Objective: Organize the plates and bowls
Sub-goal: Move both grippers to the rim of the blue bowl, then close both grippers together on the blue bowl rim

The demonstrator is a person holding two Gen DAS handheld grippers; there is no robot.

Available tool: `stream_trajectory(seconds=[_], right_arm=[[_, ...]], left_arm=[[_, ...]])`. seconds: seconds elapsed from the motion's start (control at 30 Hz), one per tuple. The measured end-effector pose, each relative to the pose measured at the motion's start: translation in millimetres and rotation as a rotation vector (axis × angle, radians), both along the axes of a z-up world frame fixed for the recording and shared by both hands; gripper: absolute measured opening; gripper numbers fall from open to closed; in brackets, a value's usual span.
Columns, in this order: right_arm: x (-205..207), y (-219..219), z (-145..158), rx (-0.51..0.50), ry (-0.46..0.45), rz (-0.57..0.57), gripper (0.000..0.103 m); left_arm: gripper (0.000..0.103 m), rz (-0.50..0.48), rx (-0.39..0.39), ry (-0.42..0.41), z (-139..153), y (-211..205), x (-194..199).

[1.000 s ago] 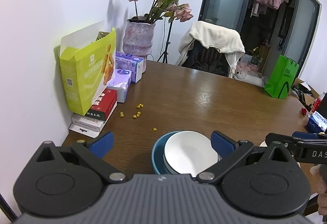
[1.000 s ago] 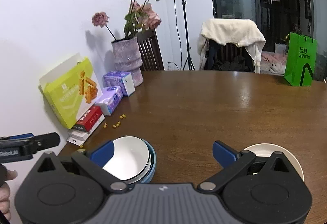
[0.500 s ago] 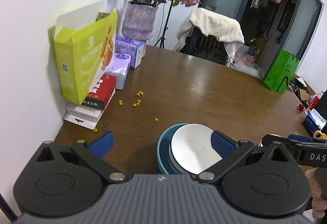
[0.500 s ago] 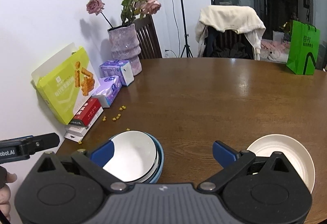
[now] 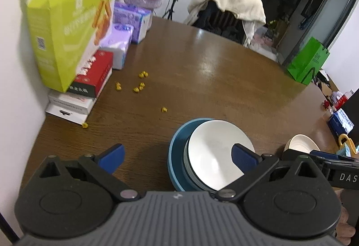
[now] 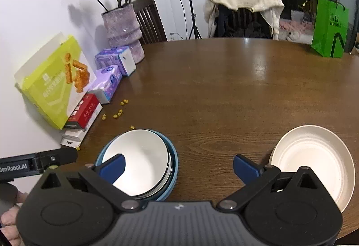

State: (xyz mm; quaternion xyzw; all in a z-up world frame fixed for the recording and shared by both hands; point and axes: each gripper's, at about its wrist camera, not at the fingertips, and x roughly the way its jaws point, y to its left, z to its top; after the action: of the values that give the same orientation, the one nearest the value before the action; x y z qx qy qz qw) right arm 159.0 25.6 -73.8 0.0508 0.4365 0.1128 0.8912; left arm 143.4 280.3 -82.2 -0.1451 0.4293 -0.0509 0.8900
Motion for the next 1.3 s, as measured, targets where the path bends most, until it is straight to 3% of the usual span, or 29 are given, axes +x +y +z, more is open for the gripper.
stream_trajectory(seconds=[0.37, 0.7, 0.9, 1.0, 1.17, 1.3], right_arm=[[32, 18, -38, -0.017, 0.126, -0.052, 0.102], [55, 34, -71, 0.018, 0.241, -0.047, 0.099], [70, 36, -84, 0.021, 0.285, 0.010, 0.088], [76, 32, -92, 0.042, 0.312, 0.015, 0.078], [83, 29, -107, 0.090, 0.368, 0.029, 0.055], [86, 28, -113, 0.137, 0.376, 0.033, 0.052]], left_arm=[[0.103, -0.080, -0.010, 0.129, -38, 7, 49], [0.103, -0.047, -0.055, 0.232, -67, 22, 70], [0.102, -0.076, -0.048, 0.263, -77, 4, 79], [0.098, -0.087, -0.058, 0.287, -83, -1, 85], [0.082, -0.095, -0.071, 0.319, -93, -3, 92], [0.076, -0.117, -0.110, 0.330, -98, -3, 98]])
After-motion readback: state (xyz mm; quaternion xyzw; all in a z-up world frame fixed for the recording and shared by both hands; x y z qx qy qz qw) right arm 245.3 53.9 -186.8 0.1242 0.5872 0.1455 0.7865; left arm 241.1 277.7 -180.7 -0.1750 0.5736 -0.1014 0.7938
